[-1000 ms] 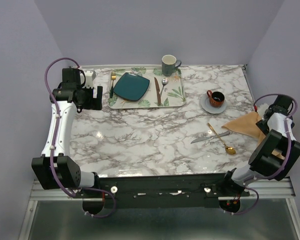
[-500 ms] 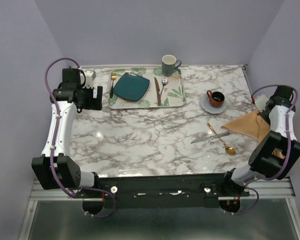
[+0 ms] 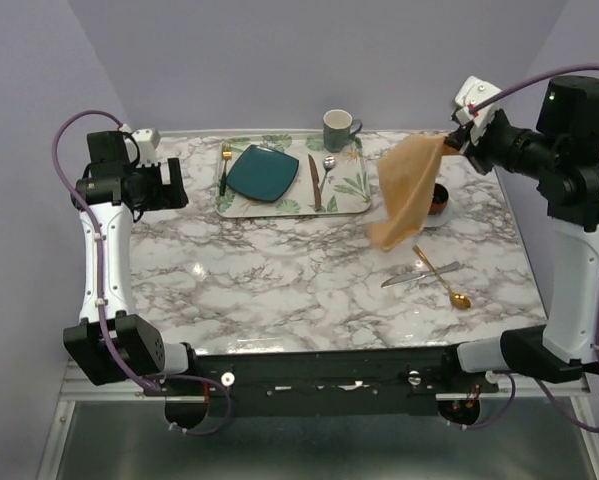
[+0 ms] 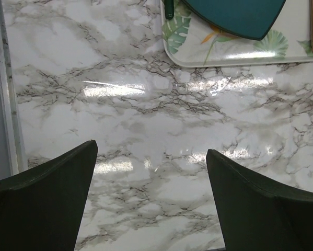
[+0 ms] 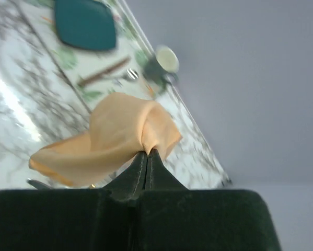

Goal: Fold the napkin into a case and place the utensils inside
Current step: Move the crumpled napkin to the center of the board, then flatten out the crumpled napkin at the center of the board.

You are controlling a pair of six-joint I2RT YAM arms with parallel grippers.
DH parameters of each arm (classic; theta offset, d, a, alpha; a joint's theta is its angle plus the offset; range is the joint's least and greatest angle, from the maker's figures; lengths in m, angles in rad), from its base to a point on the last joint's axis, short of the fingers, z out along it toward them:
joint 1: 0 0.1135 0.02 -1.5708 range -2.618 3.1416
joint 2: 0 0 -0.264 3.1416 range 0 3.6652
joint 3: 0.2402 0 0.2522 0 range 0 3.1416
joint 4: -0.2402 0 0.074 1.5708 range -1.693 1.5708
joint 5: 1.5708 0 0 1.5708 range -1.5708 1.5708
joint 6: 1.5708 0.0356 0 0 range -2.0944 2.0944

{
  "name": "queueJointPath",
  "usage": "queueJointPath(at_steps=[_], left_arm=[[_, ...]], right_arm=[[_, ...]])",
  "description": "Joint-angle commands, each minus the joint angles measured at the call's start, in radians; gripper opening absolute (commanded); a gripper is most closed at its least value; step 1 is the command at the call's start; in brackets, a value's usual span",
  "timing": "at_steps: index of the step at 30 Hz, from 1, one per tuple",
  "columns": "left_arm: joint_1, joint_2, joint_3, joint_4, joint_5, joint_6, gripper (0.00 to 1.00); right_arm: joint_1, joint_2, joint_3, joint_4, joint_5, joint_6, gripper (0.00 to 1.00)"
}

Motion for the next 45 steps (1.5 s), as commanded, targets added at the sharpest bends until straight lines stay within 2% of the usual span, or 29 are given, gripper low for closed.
queueJointPath(at_steps=[1, 4, 5, 7, 8, 9, 11, 12, 14, 16, 18, 19, 20, 21, 23, 25, 30, 34, 39, 45], left_arm=[[0.061, -0.051, 0.035, -0.001, 0.119, -0.019, 0.99], [0.061, -0.073, 0.019, -0.003, 0.137, 0.008, 0.99], [0.061, -0.077, 0.012, -0.006, 0.151, 0.021, 0.99], [0.06, -0.097, -0.017, -0.007, 0.183, 0.059, 0.99], [0.061, -0.102, -0.027, -0.01, 0.194, 0.077, 0.99], [0.061, -0.11, -0.042, -0.014, 0.226, 0.102, 0.99], [0.059, -0.133, -0.094, -0.021, 0.264, 0.181, 0.98], [0.047, -0.146, -0.117, -0.023, 0.29, 0.212, 0.98], [0.009, -0.183, -0.194, -0.02, 0.318, 0.27, 0.97], [-0.1, -0.195, -0.258, -0.015, 0.288, 0.321, 0.95], [-0.182, -0.186, -0.295, 0.009, 0.26, 0.335, 0.94], [-0.239, -0.162, -0.325, 0.025, 0.249, 0.331, 0.92], [-0.259, -0.144, -0.338, 0.058, 0.235, 0.326, 0.91], [-0.27, -0.095, -0.347, 0.074, 0.231, 0.32, 0.89], [-0.304, -0.035, -0.352, 0.094, 0.205, 0.323, 0.84], [-0.324, 0.049, -0.341, 0.109, 0.171, 0.312, 0.78], [-0.339, 0.14, -0.341, 0.224, 0.016, 0.282, 0.7], [-0.355, 0.226, -0.324, 0.267, -0.059, 0.282, 0.61], [-0.379, 0.283, -0.338, 0.324, -0.127, 0.295, 0.57], [-0.404, 0.341, -0.338, 0.39, -0.18, 0.285, 0.53]], right_arm=[[0.267, -0.049, -0.005, -0.155, -0.158, 0.086, 0.01], [0.361, -0.13, -0.257, -0.089, -0.132, 0.051, 0.01], [0.365, -0.147, -0.389, -0.081, -0.131, 0.015, 0.01], [0.366, -0.187, -0.535, -0.068, -0.097, -0.039, 0.01], [0.366, -0.202, -0.603, -0.049, -0.065, -0.077, 0.01], [0.368, -0.216, -0.757, -0.029, 0.022, -0.095, 0.01], [0.365, -0.274, -0.9, 0.036, 0.094, -0.136, 0.01], [0.366, -0.299, -1.01, 0.05, 0.122, -0.154, 0.01], [0.365, -0.366, -1.111, 0.087, 0.118, -0.164, 0.02], [0.366, -0.382, -1.183, 0.11, 0.121, -0.158, 0.1], [0.365, -0.368, -1.195, 0.118, 0.125, -0.124, 0.16], [0.365, -0.355, -1.191, 0.104, 0.128, -0.113, 0.23], [0.365, -0.341, -1.182, 0.088, 0.122, -0.11, 0.39], [0.365, -0.313, -1.176, 0.072, 0.11, -0.099, 0.46], [0.366, -0.295, -1.157, 0.038, 0.095, -0.087, 0.54], [0.365, -0.279, -1.154, 0.04, 0.095, -0.05, 0.55], [0.337, -0.23, -1.14, 0.073, 0.113, 0.031, 0.55], [0.236, -0.123, -1.078, 0.083, 0.113, 0.094, 0.55], [0.168, 0.03, -0.992, 0.051, 0.093, 0.155, 0.55], [0.148, 0.07, -0.947, 0.051, 0.096, 0.186, 0.55]])
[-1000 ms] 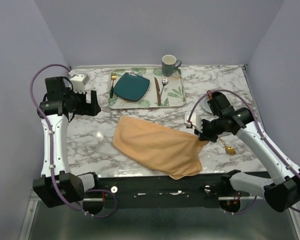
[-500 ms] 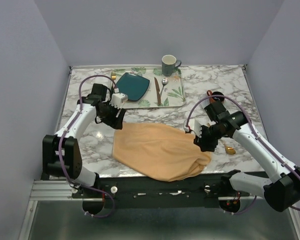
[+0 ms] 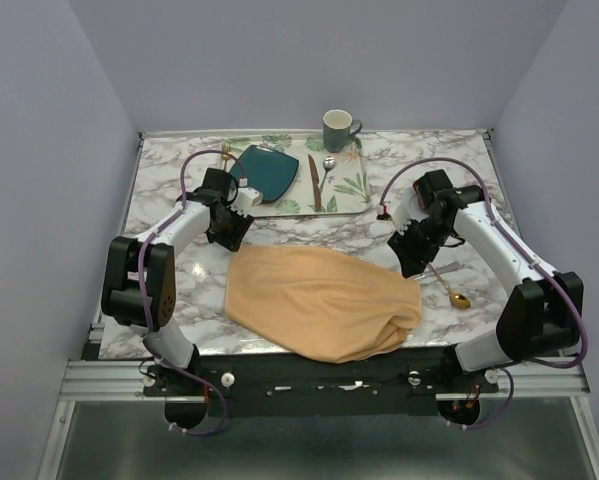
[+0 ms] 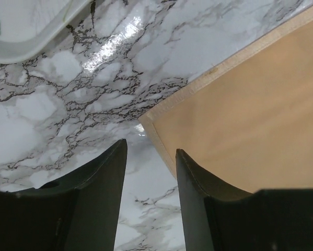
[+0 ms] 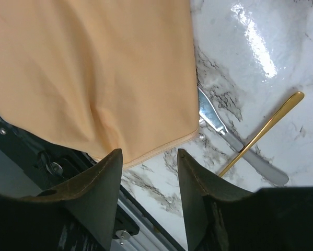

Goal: Fold the napkin into a case and place the utensils inside
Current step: Flatten out the crumpled napkin at the center of the board.

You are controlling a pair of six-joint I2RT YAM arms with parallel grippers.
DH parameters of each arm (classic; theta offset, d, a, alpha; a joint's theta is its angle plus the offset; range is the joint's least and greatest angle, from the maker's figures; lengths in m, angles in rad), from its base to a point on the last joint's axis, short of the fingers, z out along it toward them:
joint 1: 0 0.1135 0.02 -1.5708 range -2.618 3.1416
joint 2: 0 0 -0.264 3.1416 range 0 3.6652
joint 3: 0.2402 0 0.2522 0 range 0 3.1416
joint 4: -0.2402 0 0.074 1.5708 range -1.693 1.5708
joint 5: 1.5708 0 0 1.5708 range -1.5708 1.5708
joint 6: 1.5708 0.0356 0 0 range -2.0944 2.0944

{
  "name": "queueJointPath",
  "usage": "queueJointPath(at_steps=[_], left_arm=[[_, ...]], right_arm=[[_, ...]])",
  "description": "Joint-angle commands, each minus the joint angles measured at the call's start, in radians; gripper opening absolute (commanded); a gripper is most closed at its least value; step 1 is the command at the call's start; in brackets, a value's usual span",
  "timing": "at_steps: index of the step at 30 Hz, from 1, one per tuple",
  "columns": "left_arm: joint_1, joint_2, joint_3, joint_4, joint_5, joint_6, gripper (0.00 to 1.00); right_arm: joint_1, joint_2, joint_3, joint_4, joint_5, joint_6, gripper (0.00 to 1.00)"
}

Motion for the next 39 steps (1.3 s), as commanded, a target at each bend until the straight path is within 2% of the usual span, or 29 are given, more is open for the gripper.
queueJointPath(at_steps=[1, 13, 16, 19, 20, 21, 22, 23, 27, 28, 31, 33, 36, 39], left_arm=[[-0.022, 0.045, 0.003, 0.085, -0.083, -0.005, 0.52], [-0.058, 0.131, -0.04, 0.139, -0.141, 0.003, 0.51], [-0.058, 0.153, -0.043, 0.134, -0.142, 0.009, 0.45], [-0.058, 0.147, -0.039, 0.099, -0.112, 0.021, 0.31], [-0.058, 0.133, -0.033, 0.088, -0.093, 0.028, 0.22], [-0.058, 0.118, -0.028, 0.061, -0.079, 0.031, 0.17], [-0.058, 0.06, -0.023, 0.047, -0.066, 0.038, 0.11], [-0.058, 0.02, -0.019, 0.038, -0.057, 0.047, 0.0], [-0.061, -0.253, -0.042, -0.013, 0.036, 0.126, 0.0], [-0.063, -0.362, -0.048, -0.027, 0.046, 0.147, 0.0], [-0.069, -0.525, -0.089, -0.108, 0.075, 0.25, 0.0], [-0.072, -0.57, -0.129, -0.227, 0.098, 0.338, 0.0], [-0.081, -0.655, -0.227, -0.324, 0.121, 0.422, 0.0], [-0.14, -0.738, -0.339, -0.346, 0.075, 0.497, 0.0]], right_arm=[[-0.01, 0.015, 0.055, -0.014, -0.005, 0.056, 0.55], [-0.018, 0.018, 0.067, -0.014, 0.022, 0.077, 0.57], [-0.019, 0.02, 0.072, -0.014, 0.018, 0.085, 0.61], [-0.019, 0.027, 0.078, -0.008, -0.005, 0.09, 0.64], [-0.019, 0.029, 0.08, -0.005, -0.016, 0.091, 0.64], [-0.019, 0.034, 0.084, -0.005, -0.027, 0.097, 0.64], [-0.019, 0.043, 0.089, 0.002, -0.048, 0.103, 0.64], [-0.019, 0.047, 0.093, 0.009, -0.059, 0.108, 0.64], [-0.019, 0.06, 0.116, 0.036, -0.106, 0.131, 0.63], [-0.019, 0.063, 0.124, 0.047, -0.123, 0.134, 0.63], [-0.019, 0.09, 0.136, 0.053, -0.155, 0.143, 0.63], [-0.019, 0.133, 0.136, 0.055, -0.16, 0.152, 0.63], [-0.019, 0.196, 0.141, 0.067, -0.168, 0.172, 0.63], [-0.018, 0.247, 0.173, 0.072, -0.192, 0.194, 0.63]])
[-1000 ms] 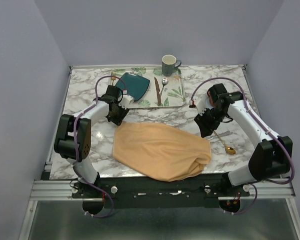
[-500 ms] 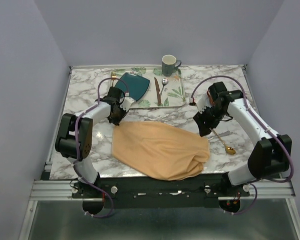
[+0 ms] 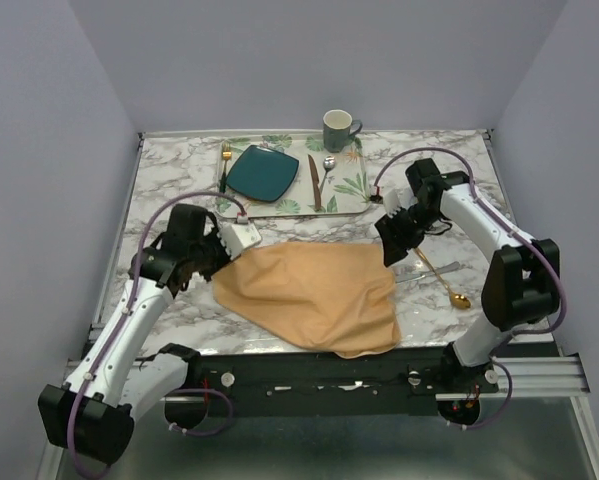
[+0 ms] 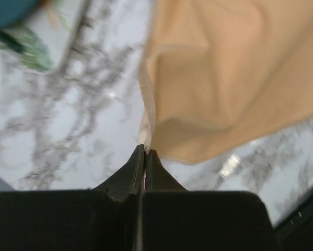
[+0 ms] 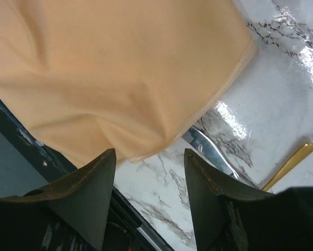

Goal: Fold the napkin into a case and place the utensils inside
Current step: Flatten out the crumpled napkin at the center of the board.

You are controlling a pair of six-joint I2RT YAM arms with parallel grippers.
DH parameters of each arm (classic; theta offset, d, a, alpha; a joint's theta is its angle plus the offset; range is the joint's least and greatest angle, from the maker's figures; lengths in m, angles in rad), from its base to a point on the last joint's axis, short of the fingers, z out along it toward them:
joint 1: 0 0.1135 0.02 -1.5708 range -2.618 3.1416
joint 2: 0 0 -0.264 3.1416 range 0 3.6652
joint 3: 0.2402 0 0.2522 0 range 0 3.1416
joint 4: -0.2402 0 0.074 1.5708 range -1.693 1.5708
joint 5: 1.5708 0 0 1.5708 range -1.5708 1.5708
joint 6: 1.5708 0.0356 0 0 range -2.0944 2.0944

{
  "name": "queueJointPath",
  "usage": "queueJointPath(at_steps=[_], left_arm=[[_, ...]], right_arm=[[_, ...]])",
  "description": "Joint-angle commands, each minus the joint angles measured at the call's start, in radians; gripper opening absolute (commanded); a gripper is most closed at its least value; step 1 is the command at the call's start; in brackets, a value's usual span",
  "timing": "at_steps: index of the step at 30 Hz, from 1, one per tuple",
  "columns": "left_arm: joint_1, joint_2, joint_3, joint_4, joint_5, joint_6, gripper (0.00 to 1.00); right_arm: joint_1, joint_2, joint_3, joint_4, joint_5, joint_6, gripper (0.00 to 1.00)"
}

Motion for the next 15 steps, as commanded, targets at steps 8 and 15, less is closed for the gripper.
queueJointPath(at_steps=[8, 15], left_arm=[[-0.113, -0.022, -0.247, -0.179, -0.047, 0.17, 0.0], [-0.113, 0.058, -0.202, -0.152, -0.019, 0.133, 0.0]], right_arm=[[0.049, 0.258, 0.194, 0.105, 0.011, 0.118, 0.65], [0.101, 0.408, 0.326, 0.128, 0.086, 0.078, 0.68]])
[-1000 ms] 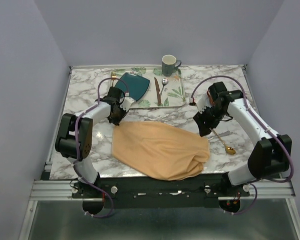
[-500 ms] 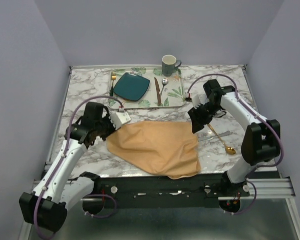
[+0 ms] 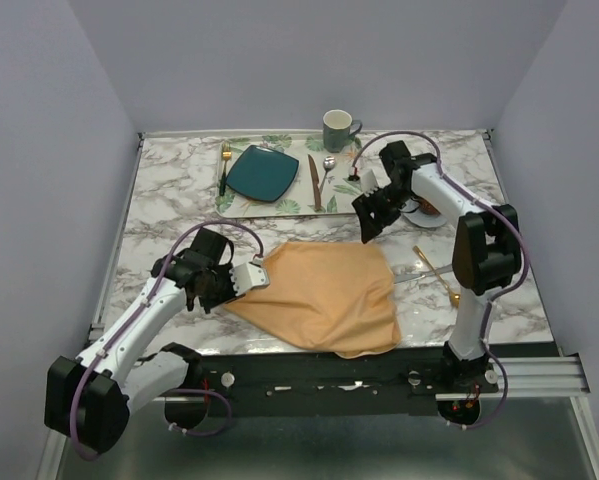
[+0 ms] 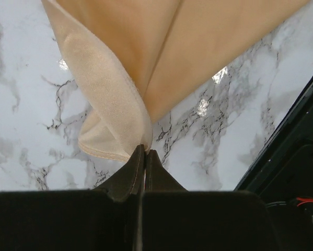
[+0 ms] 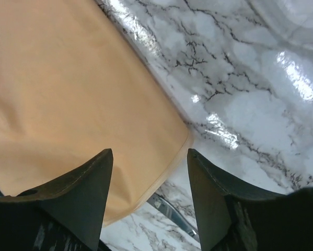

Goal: Fold the napkin into a case and place the utensils inside
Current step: Flatten out the crumpled napkin at the center of the board.

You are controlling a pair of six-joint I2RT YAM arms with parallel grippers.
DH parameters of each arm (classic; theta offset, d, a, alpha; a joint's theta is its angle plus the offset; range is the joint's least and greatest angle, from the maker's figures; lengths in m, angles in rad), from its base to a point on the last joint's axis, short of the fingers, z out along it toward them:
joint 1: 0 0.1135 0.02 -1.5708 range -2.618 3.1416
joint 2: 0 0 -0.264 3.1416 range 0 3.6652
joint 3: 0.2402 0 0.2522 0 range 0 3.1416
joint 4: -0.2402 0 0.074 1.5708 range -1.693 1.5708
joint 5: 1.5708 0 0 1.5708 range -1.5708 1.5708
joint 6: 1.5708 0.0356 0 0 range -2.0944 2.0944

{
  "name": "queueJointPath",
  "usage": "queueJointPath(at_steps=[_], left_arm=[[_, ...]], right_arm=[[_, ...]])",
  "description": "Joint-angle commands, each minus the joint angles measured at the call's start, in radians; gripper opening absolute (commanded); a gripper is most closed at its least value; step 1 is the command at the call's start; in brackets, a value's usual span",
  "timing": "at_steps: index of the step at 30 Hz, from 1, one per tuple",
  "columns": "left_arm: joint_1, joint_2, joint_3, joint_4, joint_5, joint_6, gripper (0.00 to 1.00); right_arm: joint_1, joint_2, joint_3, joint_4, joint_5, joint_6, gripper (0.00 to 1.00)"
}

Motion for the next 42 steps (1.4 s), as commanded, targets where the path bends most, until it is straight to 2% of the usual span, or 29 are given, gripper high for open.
queueJointPath(at_steps=[1, 7, 11, 14, 15, 17, 18, 19, 21, 26, 29, 31, 33, 34, 35, 36, 38, 39, 40, 42], left_arm=[[-0.001, 0.052, 0.048, 0.024, 0.007, -0.017, 0.0], [-0.001, 0.096, 0.077, 0.048, 0.007, -0.04, 0.0], [0.007, 0.136, 0.1, 0.098, -0.03, -0.118, 0.0], [0.034, 0.176, 0.134, 0.127, -0.017, -0.174, 0.0], [0.051, 0.185, 0.145, 0.136, -0.008, -0.206, 0.0], [0.063, 0.213, 0.166, 0.148, -0.007, -0.232, 0.0], [0.071, 0.22, 0.175, 0.16, -0.007, -0.255, 0.0], [0.089, 0.236, 0.183, 0.167, -0.004, -0.263, 0.0], [0.108, 0.254, 0.212, 0.186, -0.007, -0.292, 0.0], [0.223, 0.372, 0.347, 0.196, 0.038, -0.41, 0.0], [0.269, 0.444, 0.414, 0.174, 0.065, -0.461, 0.0], [0.281, 0.473, 0.43, 0.161, 0.07, -0.47, 0.0], [0.286, 0.484, 0.43, 0.156, 0.064, -0.475, 0.0], [0.286, 0.489, 0.425, 0.154, 0.059, -0.475, 0.0], [0.286, 0.49, 0.421, 0.154, 0.056, -0.475, 0.0], [0.287, 0.491, 0.41, 0.15, 0.049, -0.473, 0.0], [0.29, 0.491, 0.399, 0.148, 0.047, -0.47, 0.0], [0.29, 0.487, 0.387, 0.148, 0.044, -0.467, 0.0], [0.29, 0.483, 0.382, 0.147, 0.036, -0.462, 0.0], [0.292, 0.483, 0.375, 0.145, 0.038, -0.458, 0.0]], right_arm=[[0.045, 0.099, 0.069, 0.031, 0.074, -0.024, 0.68], [0.086, 0.164, 0.073, 0.022, 0.076, -0.064, 0.7], [0.098, 0.188, 0.058, 0.047, 0.09, -0.072, 0.68], [0.098, 0.21, 0.066, 0.054, 0.1, -0.069, 0.57], [0.098, 0.213, 0.067, 0.054, 0.107, -0.066, 0.45], [0.098, 0.213, 0.072, 0.053, 0.125, -0.066, 0.28], [0.098, 0.207, 0.075, 0.05, 0.131, -0.066, 0.06], [0.098, 0.199, 0.078, 0.05, 0.143, -0.067, 0.01], [0.097, 0.15, 0.083, 0.048, 0.165, -0.077, 0.01], [0.095, 0.009, 0.128, 0.034, 0.153, -0.104, 0.01], [0.138, -0.09, 0.071, 0.036, 0.131, -0.133, 0.01], [0.187, -0.15, -0.07, 0.063, 0.133, -0.155, 0.01], [0.285, -0.244, -0.188, 0.099, 0.137, -0.161, 0.01], [0.323, -0.268, -0.324, 0.143, 0.143, -0.159, 0.01], [0.403, -0.316, -0.38, 0.163, 0.159, -0.158, 0.01], [0.44, -0.33, -0.443, 0.18, 0.163, -0.158, 0.03], [0.512, -0.35, -0.535, 0.179, 0.13, -0.166, 0.21], [0.516, -0.367, -0.542, 0.168, 0.107, -0.163, 0.48], [0.513, -0.376, -0.54, 0.154, 0.093, -0.126, 0.59], [0.502, -0.417, -0.514, 0.145, 0.076, -0.107, 0.68]])
